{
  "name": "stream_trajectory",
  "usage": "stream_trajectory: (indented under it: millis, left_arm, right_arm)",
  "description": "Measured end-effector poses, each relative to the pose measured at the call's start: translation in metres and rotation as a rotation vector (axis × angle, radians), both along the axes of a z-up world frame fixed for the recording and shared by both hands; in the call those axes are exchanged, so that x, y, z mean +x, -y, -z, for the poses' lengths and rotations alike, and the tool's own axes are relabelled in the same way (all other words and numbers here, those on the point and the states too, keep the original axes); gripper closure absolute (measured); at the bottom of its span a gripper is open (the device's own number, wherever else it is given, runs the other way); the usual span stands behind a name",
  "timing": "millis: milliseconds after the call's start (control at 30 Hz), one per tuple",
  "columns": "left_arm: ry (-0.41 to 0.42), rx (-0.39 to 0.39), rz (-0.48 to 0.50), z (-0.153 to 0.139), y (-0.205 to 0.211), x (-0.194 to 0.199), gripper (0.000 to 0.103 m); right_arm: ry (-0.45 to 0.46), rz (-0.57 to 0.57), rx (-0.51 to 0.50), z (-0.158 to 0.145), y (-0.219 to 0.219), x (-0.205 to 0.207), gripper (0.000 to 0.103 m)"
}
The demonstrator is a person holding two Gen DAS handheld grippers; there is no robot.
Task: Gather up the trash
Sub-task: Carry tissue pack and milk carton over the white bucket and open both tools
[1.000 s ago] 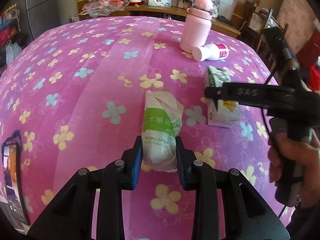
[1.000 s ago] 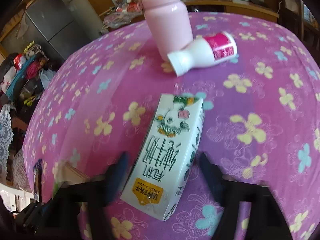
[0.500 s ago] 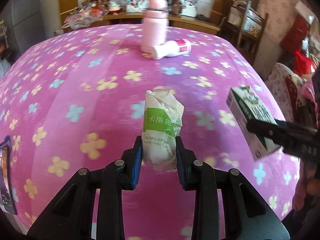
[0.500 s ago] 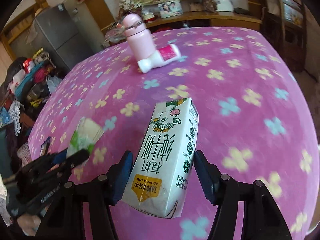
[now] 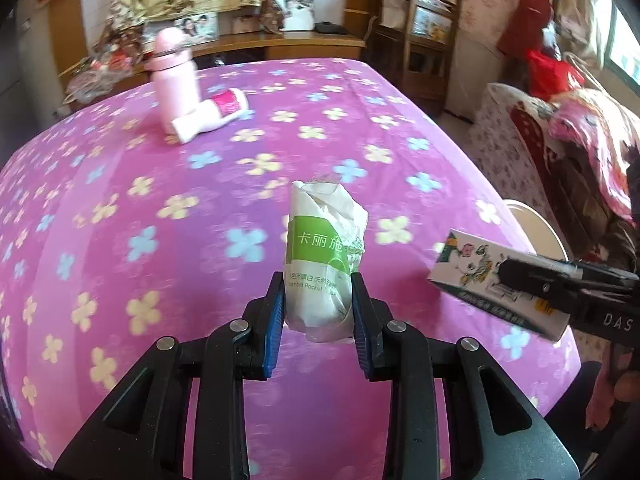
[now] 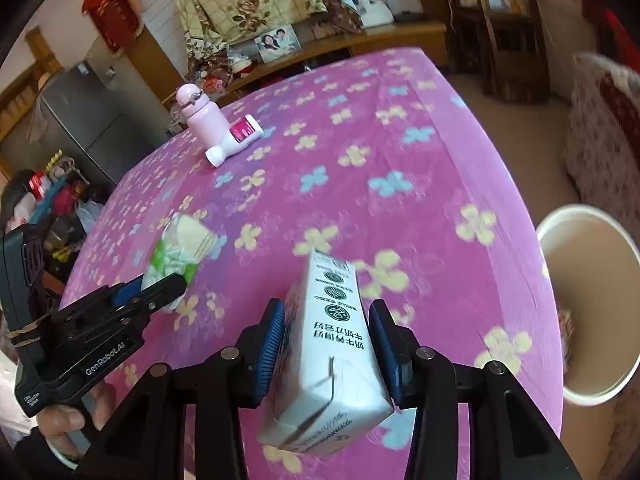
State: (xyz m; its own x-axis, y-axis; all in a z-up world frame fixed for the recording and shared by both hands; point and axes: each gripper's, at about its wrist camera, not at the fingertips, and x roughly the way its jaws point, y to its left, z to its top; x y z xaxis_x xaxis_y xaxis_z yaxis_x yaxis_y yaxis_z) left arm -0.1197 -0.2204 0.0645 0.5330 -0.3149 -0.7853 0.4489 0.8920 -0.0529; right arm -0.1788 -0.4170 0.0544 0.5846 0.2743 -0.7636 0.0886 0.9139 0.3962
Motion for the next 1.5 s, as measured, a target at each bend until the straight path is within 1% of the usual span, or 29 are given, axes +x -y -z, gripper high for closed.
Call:
stream_trajectory:
  millis: [33,67,133,167,200,267,300,367,467,533,667,833,1000,1300,1500]
  left_arm:
    - [-0.005,0.003,0.008,0.001,0.006,-0.001,0.075]
    - [-0.008,0.004,0.011,0.002,0.009,-0.002,0.075]
    - [-0.015,0.010,0.021,0.003,0.013,-0.005,0.075]
    - [-0.012,0.015,0.026,0.003,0.014,-0.006,0.075]
    - [-0.006,0.022,0.028,0.003,0.016,-0.007,0.075]
    - [-0.010,0.023,0.029,0.003,0.016,-0.008,0.075]
    - [-0.017,0.019,0.029,0.004,0.016,-0.007,0.075]
    - [-0.026,0.016,0.027,0.005,0.016,-0.007,0.075]
    - [-0.030,0.017,0.033,0.007,0.019,-0.008,0.075]
    - [-0.030,0.017,0.043,0.006,0.022,-0.010,0.075]
    - [-0.024,0.017,0.067,0.003,0.033,-0.013,0.075]
    - [-0.020,0.004,0.113,-0.002,0.061,-0.018,0.075]
    - [-0.022,-0.002,0.171,-0.004,0.094,-0.023,0.075]
    - [-0.054,-0.017,0.269,-0.003,0.153,-0.033,0.075]
    - [-0.086,-0.028,0.329,0.001,0.190,-0.038,0.075]
  right_arm:
    - [-0.011,0.000,0.028,0.003,0.004,-0.002,0.061]
    - [-0.021,-0.002,0.026,0.006,0.004,-0.004,0.060]
    - [-0.042,-0.004,-0.047,0.007,0.001,-0.008,0.061]
    - [-0.051,-0.011,-0.059,0.009,0.001,-0.010,0.061]
    - [-0.069,-0.017,-0.048,0.011,0.001,-0.011,0.061]
    - [-0.095,-0.015,-0.035,0.016,0.004,-0.012,0.054]
    - [-0.097,-0.009,-0.046,0.017,0.005,-0.012,0.051]
    - [-0.103,-0.006,-0.088,0.021,0.003,-0.011,0.051]
    - [-0.111,-0.025,-0.101,0.029,0.000,-0.008,0.051]
    - [-0.099,-0.030,-0.109,0.032,-0.001,-0.008,0.062]
    - [-0.027,0.000,-0.086,0.019,0.012,-0.017,0.062]
    - [0.011,0.059,-0.080,0.001,0.043,-0.032,0.062]
    - [0.021,0.135,-0.072,-0.006,0.076,-0.048,0.062]
    - [0.013,0.288,-0.048,-0.001,0.143,-0.079,0.062]
    - [-0.010,0.370,-0.019,0.012,0.180,-0.093,0.062]
